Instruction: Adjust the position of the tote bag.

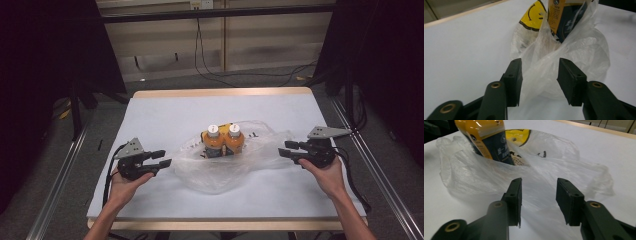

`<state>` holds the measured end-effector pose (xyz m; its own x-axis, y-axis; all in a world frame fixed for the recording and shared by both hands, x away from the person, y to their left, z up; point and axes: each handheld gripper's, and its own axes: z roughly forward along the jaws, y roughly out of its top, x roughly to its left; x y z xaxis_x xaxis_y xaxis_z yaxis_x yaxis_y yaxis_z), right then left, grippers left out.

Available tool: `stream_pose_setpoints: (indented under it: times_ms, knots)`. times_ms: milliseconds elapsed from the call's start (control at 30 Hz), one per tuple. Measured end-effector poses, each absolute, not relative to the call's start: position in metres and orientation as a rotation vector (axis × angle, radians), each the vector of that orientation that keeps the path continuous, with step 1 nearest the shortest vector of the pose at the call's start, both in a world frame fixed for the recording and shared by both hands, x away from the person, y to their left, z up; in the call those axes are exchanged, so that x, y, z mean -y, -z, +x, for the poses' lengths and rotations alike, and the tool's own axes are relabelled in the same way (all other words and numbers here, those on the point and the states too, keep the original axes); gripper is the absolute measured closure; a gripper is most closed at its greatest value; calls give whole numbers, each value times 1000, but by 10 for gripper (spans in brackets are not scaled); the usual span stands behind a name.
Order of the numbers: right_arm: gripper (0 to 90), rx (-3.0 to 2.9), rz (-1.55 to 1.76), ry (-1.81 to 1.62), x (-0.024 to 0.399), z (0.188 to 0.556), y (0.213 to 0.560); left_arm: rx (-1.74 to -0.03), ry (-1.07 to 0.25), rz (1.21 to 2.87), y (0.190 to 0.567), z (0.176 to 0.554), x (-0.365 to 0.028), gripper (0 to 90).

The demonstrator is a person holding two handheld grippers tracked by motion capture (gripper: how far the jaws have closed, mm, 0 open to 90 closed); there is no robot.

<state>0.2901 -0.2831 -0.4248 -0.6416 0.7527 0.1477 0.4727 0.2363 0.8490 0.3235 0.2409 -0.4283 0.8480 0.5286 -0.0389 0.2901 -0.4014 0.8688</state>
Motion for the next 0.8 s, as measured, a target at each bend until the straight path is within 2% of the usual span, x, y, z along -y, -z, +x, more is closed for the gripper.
stream_pose_setpoints:
  times_ms: [100,200,300,467,633,800]
  knots:
    - [656,-2243,1111,-1388,276,291,423,-563,-294,2015,425,328,-235,648]
    - [727,-2267,1084,-1401,270,293,422,-529,-287,2032,423,332,-223,763]
    - [760,-2291,1067,-1386,263,296,422,-494,-269,2068,423,337,-206,826]
    - [815,-2339,1030,-1365,250,302,423,-434,-206,2089,425,344,-178,857]
    - [799,-2353,995,-1382,240,312,417,-420,-163,2072,423,350,-160,889]
    - [828,-2392,965,-1354,228,328,409,-397,-132,2075,423,354,-146,900]
